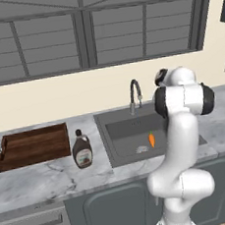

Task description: Pick up all produce items and place them in the sink. Turn on the sink faucet to wash them. Then turn the sink off and put them in the tray.

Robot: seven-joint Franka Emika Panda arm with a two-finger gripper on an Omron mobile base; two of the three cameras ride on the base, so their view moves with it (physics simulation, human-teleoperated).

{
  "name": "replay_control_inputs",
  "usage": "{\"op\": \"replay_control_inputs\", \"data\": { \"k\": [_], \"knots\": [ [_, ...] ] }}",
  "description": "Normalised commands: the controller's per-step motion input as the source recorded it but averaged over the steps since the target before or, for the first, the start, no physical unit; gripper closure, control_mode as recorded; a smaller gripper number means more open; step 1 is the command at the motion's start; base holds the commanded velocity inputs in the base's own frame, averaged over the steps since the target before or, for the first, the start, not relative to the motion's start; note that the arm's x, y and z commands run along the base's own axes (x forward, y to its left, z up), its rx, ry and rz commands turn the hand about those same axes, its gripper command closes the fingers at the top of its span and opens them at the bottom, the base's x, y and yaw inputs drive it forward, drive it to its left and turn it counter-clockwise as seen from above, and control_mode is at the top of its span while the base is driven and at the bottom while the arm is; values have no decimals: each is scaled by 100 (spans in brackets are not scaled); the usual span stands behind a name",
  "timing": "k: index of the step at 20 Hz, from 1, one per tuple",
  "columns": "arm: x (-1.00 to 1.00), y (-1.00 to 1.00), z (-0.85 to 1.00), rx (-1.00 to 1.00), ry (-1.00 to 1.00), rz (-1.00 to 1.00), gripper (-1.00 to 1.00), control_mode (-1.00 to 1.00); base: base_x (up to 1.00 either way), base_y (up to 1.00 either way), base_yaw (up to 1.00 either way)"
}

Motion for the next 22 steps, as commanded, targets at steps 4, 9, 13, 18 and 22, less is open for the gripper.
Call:
{"op": "replay_control_inputs", "data": {
  "k": [4,9,13,18,22],
  "knots": [
    [-26,49,0,-17,-35,0,-100,-100,0,0,0],
    [3,3,0,-13,-9,-4,-100,-100,0,0,0],
    [18,0,0,-7,-1,-9,-100,-100,0,0,0],
    [14,0,-8,0,0,-15,-100,-100,0,0,0],
    [14,0,-20,0,1,-18,-100,-100,0,0,0]
  ]
}}
